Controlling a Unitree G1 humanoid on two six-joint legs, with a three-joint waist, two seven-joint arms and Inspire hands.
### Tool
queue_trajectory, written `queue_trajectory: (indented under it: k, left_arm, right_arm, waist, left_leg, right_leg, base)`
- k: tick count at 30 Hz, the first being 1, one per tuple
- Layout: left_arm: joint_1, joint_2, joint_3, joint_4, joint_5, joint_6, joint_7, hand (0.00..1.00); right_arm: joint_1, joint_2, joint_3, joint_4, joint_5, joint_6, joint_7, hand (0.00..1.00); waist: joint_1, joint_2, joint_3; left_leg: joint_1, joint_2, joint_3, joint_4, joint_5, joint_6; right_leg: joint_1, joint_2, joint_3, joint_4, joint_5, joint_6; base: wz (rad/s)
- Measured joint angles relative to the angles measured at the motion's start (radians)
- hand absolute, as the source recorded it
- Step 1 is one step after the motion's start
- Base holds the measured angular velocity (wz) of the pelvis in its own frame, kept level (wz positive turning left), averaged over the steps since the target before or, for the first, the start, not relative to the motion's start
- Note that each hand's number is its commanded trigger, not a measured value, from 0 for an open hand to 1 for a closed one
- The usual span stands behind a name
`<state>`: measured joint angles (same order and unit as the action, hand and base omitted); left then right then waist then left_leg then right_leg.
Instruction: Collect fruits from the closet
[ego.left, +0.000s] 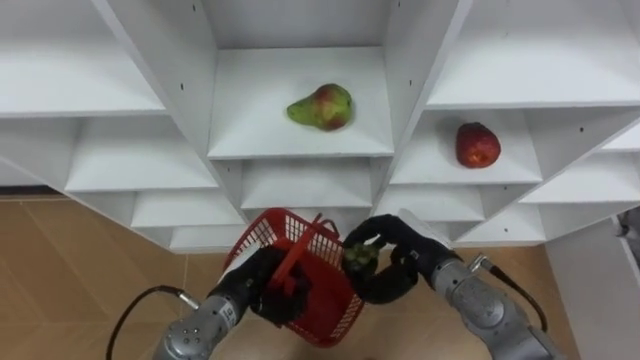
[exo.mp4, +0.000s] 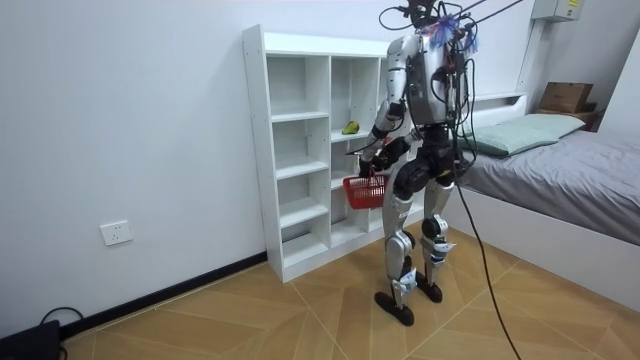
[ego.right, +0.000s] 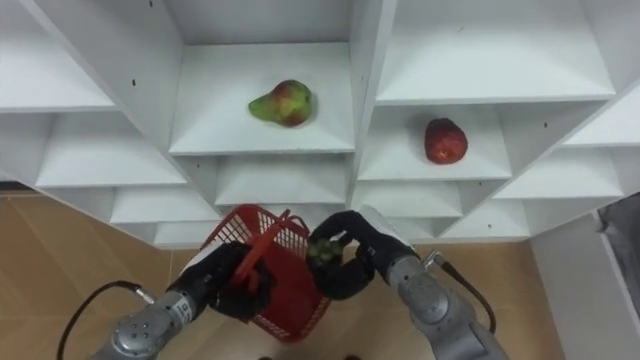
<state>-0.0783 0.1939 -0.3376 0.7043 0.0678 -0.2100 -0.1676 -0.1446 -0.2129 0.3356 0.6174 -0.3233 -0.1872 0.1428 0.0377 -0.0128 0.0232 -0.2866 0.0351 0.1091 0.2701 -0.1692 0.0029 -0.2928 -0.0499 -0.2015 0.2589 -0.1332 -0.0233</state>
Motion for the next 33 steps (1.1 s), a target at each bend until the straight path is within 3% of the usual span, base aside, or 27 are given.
queue_trajectory:
  k: [6, 14, 15, 16, 17, 33]
  left_arm:
    - [-0.013, -0.022, -0.005, -0.019, -0.042, -0.021, -0.020, 1.00]
    - [-0.040, -0.018, -0.072, -0.019, -0.125, -0.024, -0.063, 1.00]
    - [-0.040, -0.017, -0.076, -0.019, -0.130, -0.024, -0.064, 1.00]
    - [-0.040, -0.017, -0.084, -0.020, -0.143, -0.024, -0.065, 1.00]
    - [-0.040, -0.015, -0.090, -0.020, -0.146, -0.024, -0.066, 1.00]
    - [-0.038, -0.017, -0.122, -0.079, -0.157, -0.023, -0.100, 1.00]
  right_arm:
    - [-0.005, 0.003, 0.026, 0.020, 0.006, -0.008, -0.002, 1.00]
    - [-0.016, 0.018, 0.053, 0.038, 0.004, -0.007, -0.031, 1.00]
    - [-0.017, 0.018, 0.057, 0.038, 0.004, -0.007, -0.034, 0.96]
    - [-0.017, 0.021, 0.068, 0.038, 0.005, -0.006, -0.036, 0.23]
    - [-0.017, 0.019, 0.074, 0.038, 0.005, -0.005, -0.038, 0.00]
    - [-0.017, 0.035, 0.123, 0.046, 0.009, 0.005, -0.026, 0.00]
  waist:
    - [0.008, 0.008, 0.0053]
    - [-0.001, 0.009, 0.0060]
    - [-0.001, 0.009, 0.0060]
    - [-0.001, 0.010, 0.0060]
    - [-0.001, 0.010, 0.0060]
    - [-0.001, 0.011, 0.0048]
  left_leg:
    - [-0.003, 0.000, 0.000, -0.002, 0.000, 0.000]
    - [-0.004, 0.000, 0.001, -0.002, 0.000, 0.000]
    - [-0.004, 0.000, 0.001, -0.002, 0.000, 0.000]
    - [-0.004, 0.000, 0.001, -0.001, 0.000, 0.000]
    - [-0.004, 0.000, 0.001, 0.000, 0.000, 0.000]
    - [-0.002, -0.001, 0.002, 0.005, 0.001, 0.001]
  right_leg:
    - [-0.007, 0.001, 0.006, 0.000, 0.000, 0.000]
    - [-0.007, 0.000, 0.007, 0.002, 0.000, 0.000]
    - [-0.007, 0.001, 0.007, 0.002, 0.000, 0.000]
    - [-0.007, 0.001, 0.005, 0.002, 0.000, 0.000]
    - [-0.007, 0.001, 0.004, 0.003, 0.000, 0.000]
    - [-0.012, -0.001, 0.008, 0.016, 0.000, 0.000]
  base:
    - [-0.03]
    - [0.00]
    - [0.00]
    - [0.00]
    - [0.00]
    - [0.00]
